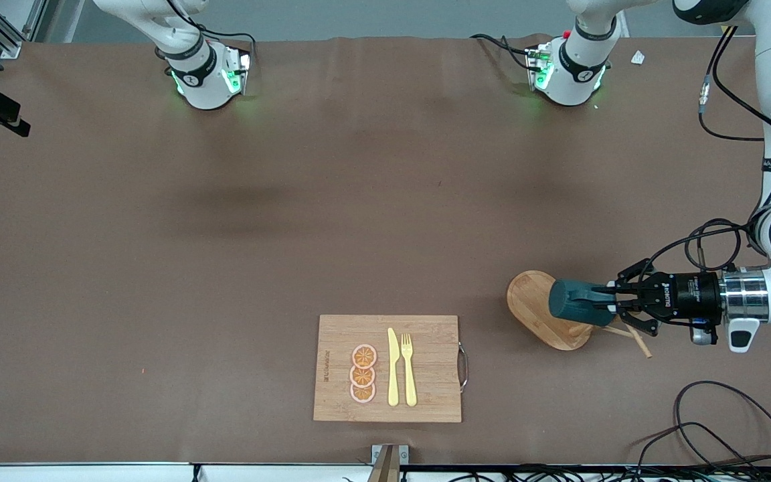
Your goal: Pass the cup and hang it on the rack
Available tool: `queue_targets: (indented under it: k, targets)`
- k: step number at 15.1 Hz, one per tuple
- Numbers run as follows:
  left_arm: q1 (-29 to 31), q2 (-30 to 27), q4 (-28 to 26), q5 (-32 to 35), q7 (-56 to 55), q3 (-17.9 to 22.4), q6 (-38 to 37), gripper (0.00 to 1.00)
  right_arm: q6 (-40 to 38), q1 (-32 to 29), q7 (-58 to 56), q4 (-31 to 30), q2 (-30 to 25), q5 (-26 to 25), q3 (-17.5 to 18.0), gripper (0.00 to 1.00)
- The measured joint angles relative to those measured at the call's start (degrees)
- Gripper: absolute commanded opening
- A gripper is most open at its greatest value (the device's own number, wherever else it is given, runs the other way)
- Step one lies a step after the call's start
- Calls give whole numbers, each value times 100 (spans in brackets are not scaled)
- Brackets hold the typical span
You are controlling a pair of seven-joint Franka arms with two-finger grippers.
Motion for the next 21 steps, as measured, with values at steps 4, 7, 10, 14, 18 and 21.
queue_targets:
  k: [4, 7, 10, 14, 18, 21]
  targets:
    - [6, -1, 75, -13, 0, -11, 0, 100, 0, 0, -66, 0, 0, 0, 1, 100]
    - [11, -23, 164, -20, -3, -71, -5, 100, 1, 0, -74, 2, 0, -7, 1, 100]
    - [-19, -170, 233, -20, -33, -153, -7, 100, 3, 1, -76, 3, 0, -22, 5, 100]
    - [-245, -564, 244, 486, 2, -248, -19, 100, 8, 1, -75, 5, 0, -58, 7, 100]
    - [-783, -1050, 269, 1818, 581, -319, -7, 100, 10, 1, -69, 7, 0, -62, 3, 100]
    - [-810, -1486, 268, 2879, 1401, -655, -111, 100, 10, 2, -68, 10, -1, -62, 2, 100]
